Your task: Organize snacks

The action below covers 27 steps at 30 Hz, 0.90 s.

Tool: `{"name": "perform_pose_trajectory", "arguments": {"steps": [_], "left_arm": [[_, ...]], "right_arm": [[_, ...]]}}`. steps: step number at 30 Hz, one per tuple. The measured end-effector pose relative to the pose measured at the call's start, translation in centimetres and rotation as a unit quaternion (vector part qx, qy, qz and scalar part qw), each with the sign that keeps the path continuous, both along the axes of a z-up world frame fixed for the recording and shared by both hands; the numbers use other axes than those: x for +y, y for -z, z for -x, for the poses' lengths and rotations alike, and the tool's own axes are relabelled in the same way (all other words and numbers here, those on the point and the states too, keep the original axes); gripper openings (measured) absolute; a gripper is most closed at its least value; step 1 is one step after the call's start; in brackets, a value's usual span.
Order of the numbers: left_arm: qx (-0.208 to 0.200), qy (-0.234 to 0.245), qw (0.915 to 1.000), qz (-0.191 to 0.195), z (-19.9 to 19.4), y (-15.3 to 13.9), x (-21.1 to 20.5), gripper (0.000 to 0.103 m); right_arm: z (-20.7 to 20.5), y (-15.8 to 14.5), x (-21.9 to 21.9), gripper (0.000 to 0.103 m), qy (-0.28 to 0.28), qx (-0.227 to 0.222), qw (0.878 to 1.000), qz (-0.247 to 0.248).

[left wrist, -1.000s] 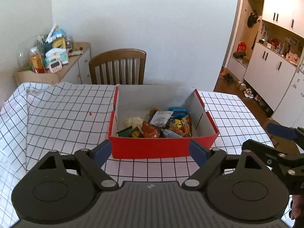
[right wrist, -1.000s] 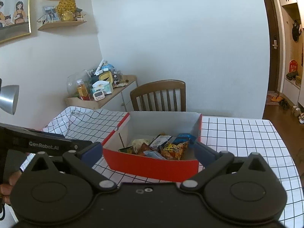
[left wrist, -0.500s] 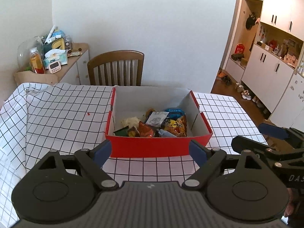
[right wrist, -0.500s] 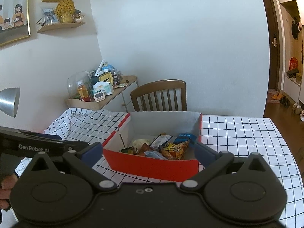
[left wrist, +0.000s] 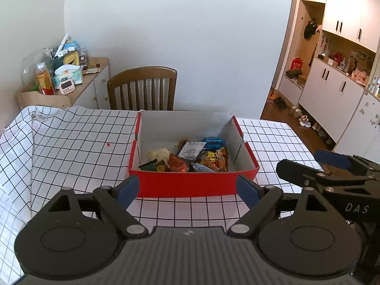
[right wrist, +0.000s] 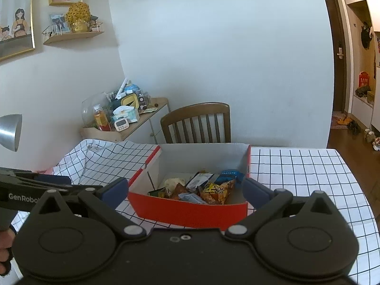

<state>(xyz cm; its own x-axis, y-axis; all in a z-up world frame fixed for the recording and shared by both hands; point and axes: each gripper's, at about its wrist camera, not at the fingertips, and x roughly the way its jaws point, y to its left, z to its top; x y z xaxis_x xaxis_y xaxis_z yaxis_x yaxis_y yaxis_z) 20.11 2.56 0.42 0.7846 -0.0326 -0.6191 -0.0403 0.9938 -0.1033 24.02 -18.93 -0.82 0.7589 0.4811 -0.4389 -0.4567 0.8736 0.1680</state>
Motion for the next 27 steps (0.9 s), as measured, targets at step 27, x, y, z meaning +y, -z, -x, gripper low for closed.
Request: {"name": "perform_pose_trajectory", "arguments": {"steps": [27], "left_arm": [[0.003,0.003,1.0000,0.005,1.05,-0.28,-0.19,0.089]], "right_arm": [[0.80,0.55,-0.28,0.103,0.009,0.016,1.000,0.000]]}}
